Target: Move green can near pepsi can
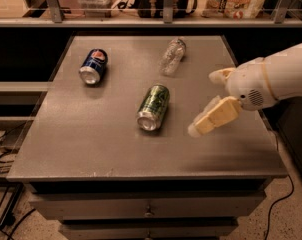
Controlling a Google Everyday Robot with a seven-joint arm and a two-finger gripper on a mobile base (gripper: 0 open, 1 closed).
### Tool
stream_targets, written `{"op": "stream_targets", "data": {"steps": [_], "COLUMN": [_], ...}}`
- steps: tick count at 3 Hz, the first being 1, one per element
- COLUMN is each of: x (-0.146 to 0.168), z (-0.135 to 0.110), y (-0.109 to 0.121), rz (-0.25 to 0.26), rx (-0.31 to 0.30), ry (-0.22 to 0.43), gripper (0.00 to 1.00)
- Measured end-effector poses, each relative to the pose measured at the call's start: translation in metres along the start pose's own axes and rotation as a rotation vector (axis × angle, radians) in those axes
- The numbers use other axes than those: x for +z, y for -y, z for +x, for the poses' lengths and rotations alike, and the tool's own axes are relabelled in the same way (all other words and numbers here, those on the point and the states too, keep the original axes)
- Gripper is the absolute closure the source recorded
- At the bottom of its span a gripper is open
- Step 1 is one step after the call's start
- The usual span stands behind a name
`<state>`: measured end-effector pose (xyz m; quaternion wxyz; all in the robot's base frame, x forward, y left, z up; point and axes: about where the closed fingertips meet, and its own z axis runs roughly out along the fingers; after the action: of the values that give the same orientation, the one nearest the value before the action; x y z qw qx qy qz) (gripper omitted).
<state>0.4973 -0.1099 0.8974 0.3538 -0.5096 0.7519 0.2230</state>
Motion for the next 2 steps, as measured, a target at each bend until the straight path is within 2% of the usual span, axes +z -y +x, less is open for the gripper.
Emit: {"op": "stream_targets", "data": {"steps": [1,2], "x": [0.034,0.065], "z": [-0.021,-0.037], "y": [-0.007,-0.010], "rz": [-0.034,-0.052], "rx": [-0.026,-0.060], "ry": [0.066,0.105], "gripper": [0.00,0.00]}}
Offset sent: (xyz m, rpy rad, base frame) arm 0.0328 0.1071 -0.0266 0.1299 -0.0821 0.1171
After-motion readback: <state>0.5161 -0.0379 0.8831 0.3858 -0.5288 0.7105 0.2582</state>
